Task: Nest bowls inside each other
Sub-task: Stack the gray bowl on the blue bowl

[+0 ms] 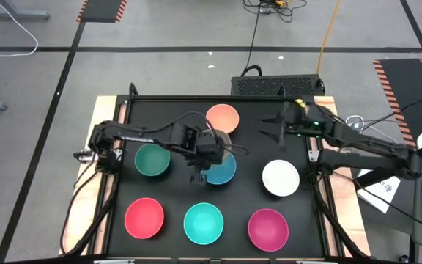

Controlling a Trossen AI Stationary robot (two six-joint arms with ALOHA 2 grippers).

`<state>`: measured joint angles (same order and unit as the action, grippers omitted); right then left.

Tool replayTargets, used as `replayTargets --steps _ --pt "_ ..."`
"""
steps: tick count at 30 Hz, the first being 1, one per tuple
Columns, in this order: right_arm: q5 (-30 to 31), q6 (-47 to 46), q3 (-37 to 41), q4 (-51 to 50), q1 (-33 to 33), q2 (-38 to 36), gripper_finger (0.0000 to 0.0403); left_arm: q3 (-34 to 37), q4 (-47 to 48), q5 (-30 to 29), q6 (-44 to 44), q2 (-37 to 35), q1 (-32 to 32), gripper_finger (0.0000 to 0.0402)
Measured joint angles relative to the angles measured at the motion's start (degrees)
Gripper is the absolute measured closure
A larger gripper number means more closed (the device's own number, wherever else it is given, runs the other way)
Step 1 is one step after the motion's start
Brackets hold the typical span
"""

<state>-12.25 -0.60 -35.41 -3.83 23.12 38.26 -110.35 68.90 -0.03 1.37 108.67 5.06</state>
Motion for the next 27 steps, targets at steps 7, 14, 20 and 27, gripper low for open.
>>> replayTargets --steps 7,14,20,27 --pt "-0.02 -2.10 5.22 -3.25 -0.80 -11.72 0.0197 0.20 -1.03 1.46 -0.44 1.69 0.26 0.0396" --pt "-1.47 -3.74 7.92 -5.14 -0.80 -15.01 0.0197 0.22 -1.67 3.08 -1.56 4.39 1.87 0.0396" --pt "-1.52 -4.24 8.10 -5.16 -1.50 -14.86 0.0197 0.33 -2.62 3.15 -2.38 6.52 4.11 0.0396" --pt "-1.46 -4.74 8.10 -4.82 -2.81 -14.84 0.0197 0.33 -6.53 2.81 -1.53 8.28 6.76 0.0396"
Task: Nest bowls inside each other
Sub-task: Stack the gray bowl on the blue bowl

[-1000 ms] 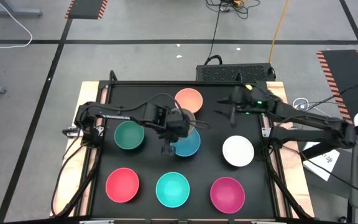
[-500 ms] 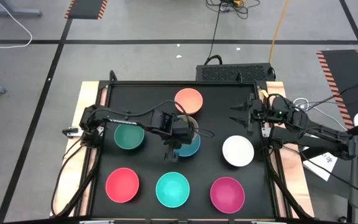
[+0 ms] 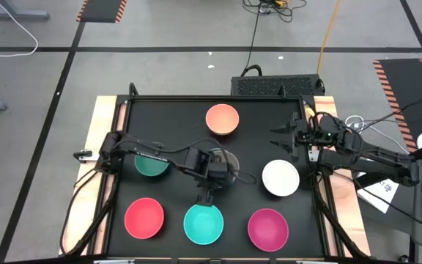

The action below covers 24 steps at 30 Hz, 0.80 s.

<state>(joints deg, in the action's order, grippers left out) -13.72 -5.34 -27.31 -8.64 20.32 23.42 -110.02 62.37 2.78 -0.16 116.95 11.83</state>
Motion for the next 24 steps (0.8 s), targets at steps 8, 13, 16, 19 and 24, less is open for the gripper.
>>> replayTargets --steps 8,13,16,19,24 --pt "0.22 -1.16 0.00 -1.07 -0.20 0.62 0.0197 -0.02 -0.91 -3.38 0.51 4.77 0.29 0.0396" --pt "0.26 -1.90 0.00 -3.04 -0.20 0.74 0.0197 -0.09 0.46 -6.90 1.21 5.59 0.29 0.0396" --pt "0.30 -2.76 0.00 -3.61 -0.20 0.74 0.0197 -0.09 0.59 -5.73 1.10 5.55 0.22 0.0396" --pt "0.29 -2.99 0.00 -3.67 -0.20 0.74 0.0197 -0.09 1.60 -5.21 1.04 5.19 0.23 0.0396" --pt "0.26 -2.99 0.00 -3.39 -0.20 0.74 0.0197 0.00 0.97 -6.79 1.34 4.76 0.29 0.0360"
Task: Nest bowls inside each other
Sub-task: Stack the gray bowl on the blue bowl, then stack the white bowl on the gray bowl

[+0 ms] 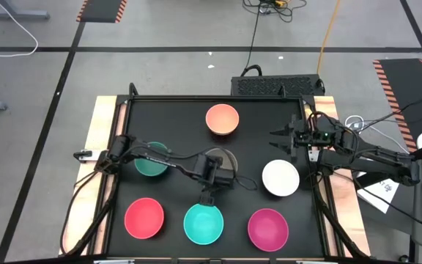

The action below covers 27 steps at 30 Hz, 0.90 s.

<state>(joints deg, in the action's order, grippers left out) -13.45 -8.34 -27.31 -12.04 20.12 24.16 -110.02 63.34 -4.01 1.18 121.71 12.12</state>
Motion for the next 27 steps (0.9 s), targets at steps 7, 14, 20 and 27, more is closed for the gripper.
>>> replayTargets --steps 7,14,20,27 --pt "-0.06 0.00 0.00 -0.32 0.00 0.02 0.0197 0.00 -3.73 0.20 1.04 -2.97 -0.04 0.0233" --pt "-0.09 0.03 0.00 -0.30 0.00 0.02 0.0197 0.00 -3.76 -2.16 1.10 -10.40 0.37 0.0153" --pt "-0.11 1.22 0.00 -0.13 0.02 -0.61 0.0197 0.00 -2.47 -12.54 2.20 -21.41 4.00 0.0140" --pt "-0.13 3.31 0.00 0.62 0.02 -2.58 0.0197 4.98 1.23 -24.26 -0.60 -35.45 10.62 0.0163"
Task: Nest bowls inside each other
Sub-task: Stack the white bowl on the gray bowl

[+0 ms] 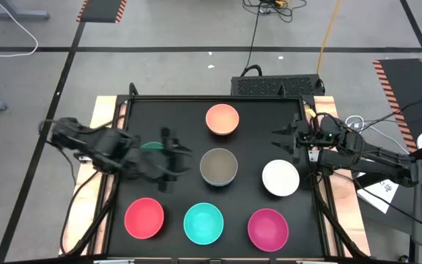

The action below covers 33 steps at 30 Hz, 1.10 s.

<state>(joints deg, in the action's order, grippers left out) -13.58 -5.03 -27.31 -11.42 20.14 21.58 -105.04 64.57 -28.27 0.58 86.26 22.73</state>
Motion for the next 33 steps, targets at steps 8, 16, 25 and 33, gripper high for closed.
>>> replayTargets --steps 8,16,25,33 --pt "0.02 -1.00 0.00 0.00 0.00 -1.46 0.0197 29.63 -22.34 -0.40 -4.37 -20.01 4.28 0.0176" --pt "0.13 -2.17 0.00 1.68 0.00 -1.42 0.0197 55.11 -48.16 5.97 5.96 -33.20 3.34 0.0176" --pt "0.19 -2.06 0.00 2.03 0.00 -1.35 0.0197 69.47 -47.75 8.59 5.58 -52.18 -1.15 0.0176" --pt "1.32 -0.09 0.00 -2.69 0.00 -1.52 0.0197 76.63 -42.58 2.26 -0.85 -71.79 -0.56 0.0176"
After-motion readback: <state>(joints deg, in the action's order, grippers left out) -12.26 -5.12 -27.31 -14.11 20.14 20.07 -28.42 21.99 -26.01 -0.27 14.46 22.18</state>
